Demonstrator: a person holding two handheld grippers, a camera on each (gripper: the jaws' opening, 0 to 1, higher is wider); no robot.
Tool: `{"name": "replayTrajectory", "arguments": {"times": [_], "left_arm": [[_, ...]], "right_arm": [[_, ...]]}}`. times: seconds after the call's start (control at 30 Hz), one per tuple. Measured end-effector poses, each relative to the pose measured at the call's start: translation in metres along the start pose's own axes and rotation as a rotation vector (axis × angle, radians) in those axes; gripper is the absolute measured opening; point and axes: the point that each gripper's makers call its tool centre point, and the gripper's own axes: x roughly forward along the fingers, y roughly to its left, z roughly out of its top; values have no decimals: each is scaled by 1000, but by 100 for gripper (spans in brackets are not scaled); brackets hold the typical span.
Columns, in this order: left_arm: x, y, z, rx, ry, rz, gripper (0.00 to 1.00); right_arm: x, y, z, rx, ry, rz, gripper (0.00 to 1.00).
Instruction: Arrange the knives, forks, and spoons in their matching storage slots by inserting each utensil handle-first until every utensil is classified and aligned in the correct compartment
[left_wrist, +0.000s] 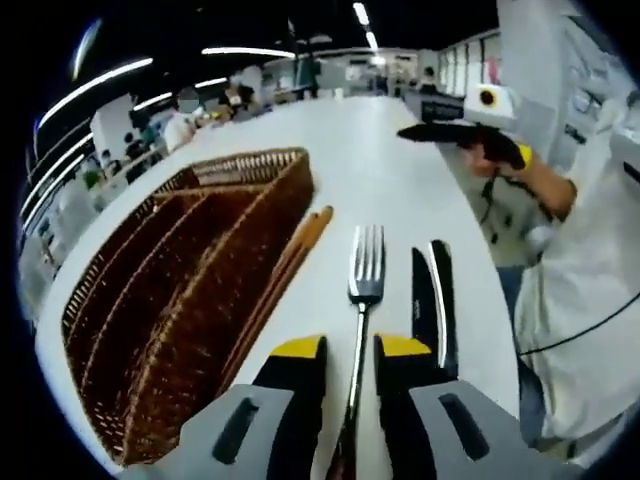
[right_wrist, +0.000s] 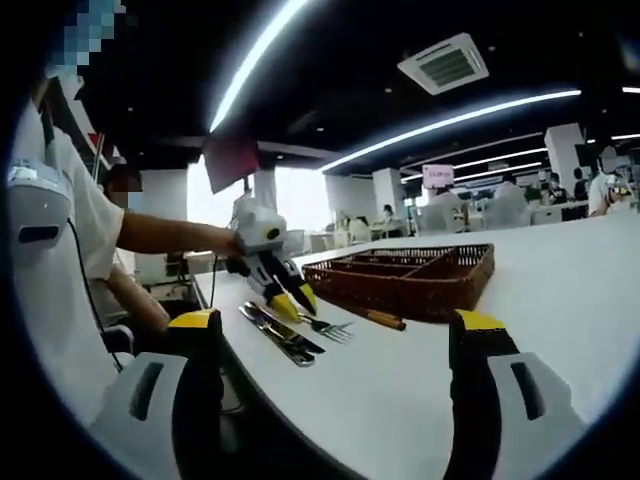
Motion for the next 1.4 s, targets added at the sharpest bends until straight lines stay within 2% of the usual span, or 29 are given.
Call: {"name": "replayTrajectory", "arguments": {"times": [0.07,0.13,0.23,0.43,0.53,0.63,0.7,0.73,0.83,0.93,1.0,1.17,1.4], "left_arm": [[0,-1,-3,54,8,7,21],[1,-2,-2,23,8,4,21],[1,0,-1,30,1,12,18],[7,-4,3,49,-48,-14,12],[7,-2,3,48,-56,-20,4],[8,0,3,36,-71,-30,3],[8,0,4,44,-112,-51,3],[8,0,5,15,-141,-62,3],[7,4,3,-2,-163,-66,2],[7,3,4,28,-143,-64,2],[7,-2,2,39,-129,-87,2],[6,-2,1,74,-97,-80,2],[0,0,4,40,-92,-71,2]], "right_arm": [[0,0,0,-1,2,0,97],[0,-1,-1,2,6,-1,97],[2,0,-3,3,12,1,97],[4,3,-8,4,28,10,97],[4,4,-9,6,37,14,96],[5,4,-9,3,38,15,96],[5,5,-9,6,38,18,96],[5,5,-10,7,39,18,96],[6,6,-12,4,48,22,95],[6,8,-12,0,53,26,95],[6,9,-9,5,45,35,95],[6,6,-6,9,38,26,95],[8,7,-10,10,50,26,95]]}}
